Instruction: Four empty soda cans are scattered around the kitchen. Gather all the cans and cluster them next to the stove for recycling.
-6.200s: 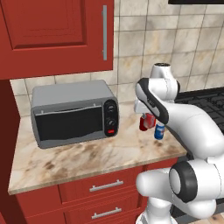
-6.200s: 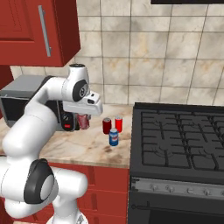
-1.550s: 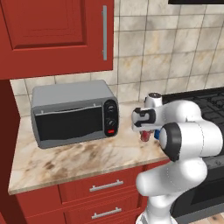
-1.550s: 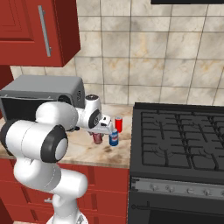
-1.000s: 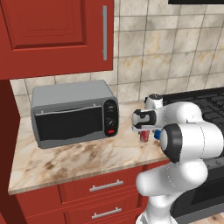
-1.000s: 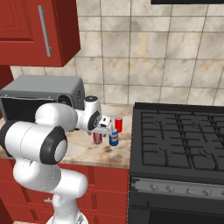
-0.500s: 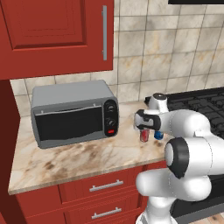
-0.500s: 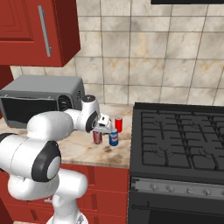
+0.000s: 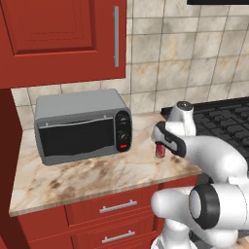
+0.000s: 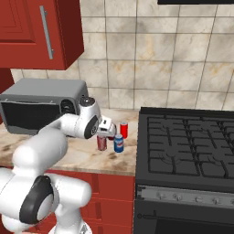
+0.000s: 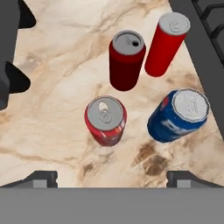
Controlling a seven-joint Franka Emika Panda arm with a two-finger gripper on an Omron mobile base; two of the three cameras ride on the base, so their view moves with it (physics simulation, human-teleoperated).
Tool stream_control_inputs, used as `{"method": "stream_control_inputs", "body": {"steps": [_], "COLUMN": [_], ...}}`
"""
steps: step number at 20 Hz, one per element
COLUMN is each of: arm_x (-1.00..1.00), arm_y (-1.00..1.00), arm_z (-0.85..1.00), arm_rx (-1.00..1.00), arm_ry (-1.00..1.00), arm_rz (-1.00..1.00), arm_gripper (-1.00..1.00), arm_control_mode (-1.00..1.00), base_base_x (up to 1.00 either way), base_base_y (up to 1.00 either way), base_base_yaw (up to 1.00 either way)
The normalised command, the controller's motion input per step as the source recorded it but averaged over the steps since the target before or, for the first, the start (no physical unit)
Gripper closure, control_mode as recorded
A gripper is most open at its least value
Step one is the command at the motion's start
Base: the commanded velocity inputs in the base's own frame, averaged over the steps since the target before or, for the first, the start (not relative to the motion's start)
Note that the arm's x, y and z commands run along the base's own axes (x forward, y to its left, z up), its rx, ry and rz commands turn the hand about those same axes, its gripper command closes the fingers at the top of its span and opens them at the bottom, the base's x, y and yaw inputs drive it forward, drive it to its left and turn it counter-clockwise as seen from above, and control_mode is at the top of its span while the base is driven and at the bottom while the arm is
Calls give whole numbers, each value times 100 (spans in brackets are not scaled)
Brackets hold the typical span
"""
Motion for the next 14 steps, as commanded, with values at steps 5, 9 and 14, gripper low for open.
{"method": "stream_control_inputs", "body": {"steps": [5,9,14], "arm_x": [-33,-37,-42], "arm_y": [0,0,0], "arm_z": [49,51,44], "arm_rx": [0,0,0], "arm_ry": [-5,-6,-10], "arm_rz": [0,0,0], "arm_gripper": [-100,-100,-100], "arm_control_mode": [-100,-100,-100], "base_base_x": [0,0,0], "base_base_y": [0,0,0], "base_base_yaw": [0,0,0]}}
